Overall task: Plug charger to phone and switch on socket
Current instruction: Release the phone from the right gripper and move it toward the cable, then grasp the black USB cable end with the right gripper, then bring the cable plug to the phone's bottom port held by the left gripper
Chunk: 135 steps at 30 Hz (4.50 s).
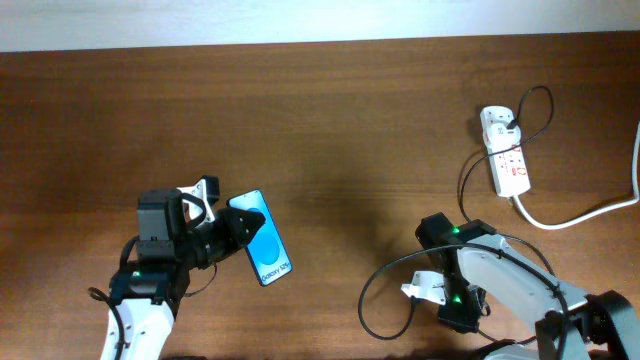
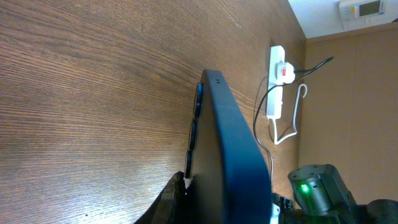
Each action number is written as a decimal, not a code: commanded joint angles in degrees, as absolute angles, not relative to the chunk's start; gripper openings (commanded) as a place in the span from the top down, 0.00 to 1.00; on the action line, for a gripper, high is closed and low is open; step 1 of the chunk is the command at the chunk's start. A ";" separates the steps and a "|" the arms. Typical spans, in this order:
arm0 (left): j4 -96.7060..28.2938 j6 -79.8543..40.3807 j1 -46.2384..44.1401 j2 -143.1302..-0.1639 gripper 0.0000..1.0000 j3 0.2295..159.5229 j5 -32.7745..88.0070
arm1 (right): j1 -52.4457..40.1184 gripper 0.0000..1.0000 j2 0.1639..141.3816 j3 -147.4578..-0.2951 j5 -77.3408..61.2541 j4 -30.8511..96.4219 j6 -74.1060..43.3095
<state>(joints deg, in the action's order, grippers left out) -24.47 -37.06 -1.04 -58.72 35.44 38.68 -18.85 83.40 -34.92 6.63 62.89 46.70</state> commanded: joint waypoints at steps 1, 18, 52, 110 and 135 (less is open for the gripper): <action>-24.12 -36.36 -0.84 -58.39 0.83 35.92 39.16 | -19.22 0.56 85.49 -34.28 5.34 58.72 46.17; -24.08 -36.36 -0.84 -58.39 0.85 35.92 35.73 | -19.22 0.96 88.66 -41.17 6.48 26.04 43.72; -26.26 -36.36 -0.84 -58.39 0.87 35.92 36.40 | -11.18 0.96 103.68 -53.82 -9.93 43.29 -0.30; 5.80 -32.80 -0.69 -58.94 1.00 35.94 60.99 | -11.22 0.96 93.71 -50.22 -52.10 48.36 15.44; 46.02 -77.30 -5.28 -72.53 1.00 35.94 72.31 | -21.80 0.95 70.26 -50.17 -75.72 39.57 15.49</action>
<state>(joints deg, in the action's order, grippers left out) 45.50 -81.54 -5.10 -72.66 35.14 71.85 -21.43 70.54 -49.65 -73.63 39.77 16.69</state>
